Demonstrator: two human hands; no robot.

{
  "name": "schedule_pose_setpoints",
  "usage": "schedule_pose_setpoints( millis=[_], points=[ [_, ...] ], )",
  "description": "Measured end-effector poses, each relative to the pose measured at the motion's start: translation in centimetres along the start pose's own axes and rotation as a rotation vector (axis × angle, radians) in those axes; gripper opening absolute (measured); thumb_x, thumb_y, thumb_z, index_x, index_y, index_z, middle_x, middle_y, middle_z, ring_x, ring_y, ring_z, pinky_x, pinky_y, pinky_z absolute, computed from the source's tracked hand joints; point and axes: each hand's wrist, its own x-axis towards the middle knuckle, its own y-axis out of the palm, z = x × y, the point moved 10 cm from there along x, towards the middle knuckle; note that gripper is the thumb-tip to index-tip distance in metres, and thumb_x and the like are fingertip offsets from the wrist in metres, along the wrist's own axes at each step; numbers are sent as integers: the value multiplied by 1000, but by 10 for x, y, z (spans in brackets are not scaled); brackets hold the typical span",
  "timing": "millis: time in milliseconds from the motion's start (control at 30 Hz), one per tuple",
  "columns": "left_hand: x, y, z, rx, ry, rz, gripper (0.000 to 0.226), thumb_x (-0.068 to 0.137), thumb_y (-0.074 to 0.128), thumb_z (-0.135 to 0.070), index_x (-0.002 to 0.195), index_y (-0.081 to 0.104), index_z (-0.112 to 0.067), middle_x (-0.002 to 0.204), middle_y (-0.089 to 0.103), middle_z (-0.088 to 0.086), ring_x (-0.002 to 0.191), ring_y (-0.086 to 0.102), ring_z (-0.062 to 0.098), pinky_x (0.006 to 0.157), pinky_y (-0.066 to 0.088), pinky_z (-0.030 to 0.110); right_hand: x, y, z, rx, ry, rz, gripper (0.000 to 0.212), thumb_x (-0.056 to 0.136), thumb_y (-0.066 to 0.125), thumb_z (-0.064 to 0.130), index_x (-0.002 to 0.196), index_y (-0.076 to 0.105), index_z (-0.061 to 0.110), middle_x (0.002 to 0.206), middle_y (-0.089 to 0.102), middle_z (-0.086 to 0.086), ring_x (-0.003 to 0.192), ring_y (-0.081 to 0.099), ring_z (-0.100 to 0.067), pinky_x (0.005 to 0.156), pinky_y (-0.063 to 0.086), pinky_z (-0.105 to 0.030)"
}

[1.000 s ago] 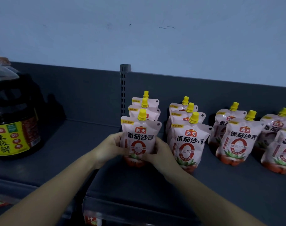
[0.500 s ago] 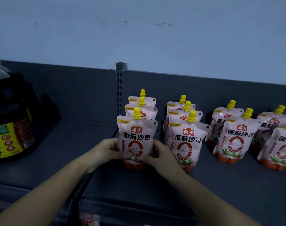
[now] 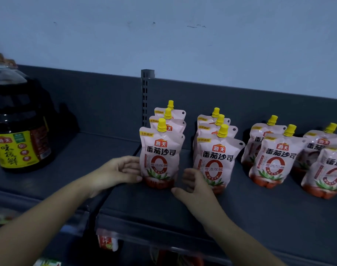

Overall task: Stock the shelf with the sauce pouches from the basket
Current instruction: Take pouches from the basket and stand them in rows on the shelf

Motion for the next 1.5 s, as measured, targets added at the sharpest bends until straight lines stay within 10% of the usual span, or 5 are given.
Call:
schedule_pose_setpoints(
  millis=[233,400,733,1500],
  points=[
    [-72,-34,-8,180,-10,-335,41,79,62,11,114,56,-10,111,62,10,85,64,5,71,52,7,-29,11,56,-282,-447,78,24,82,66,11,96,49,23,98,51,9,90,48,7,76,35,-1],
    [-167,-54,-18,422,-5,-591,39,80,63,8,95,56,-26,93,64,-5,71,60,-12,70,48,8,-53,86,101,-471,-753,396,29,83,64,14,111,57,16,110,55,3,105,52,-10,93,43,-25],
    [-380,-84,21,1010,-471,-854,42,80,66,-22,121,55,-19,103,64,-3,90,62,19,78,51,33,-155,257,143,-550,-1071,773,33,84,61,19,116,56,15,115,58,-3,109,55,-23,89,44,-37],
    [-545,-139,336,555,-1019,-607,37,86,54,-48,106,56,-16,111,65,6,100,59,25,83,49,37,-205,578,-26,-983,-700,1340,32,88,59,25,119,58,14,117,62,-8,106,59,-23,88,49,-33]
  ],
)
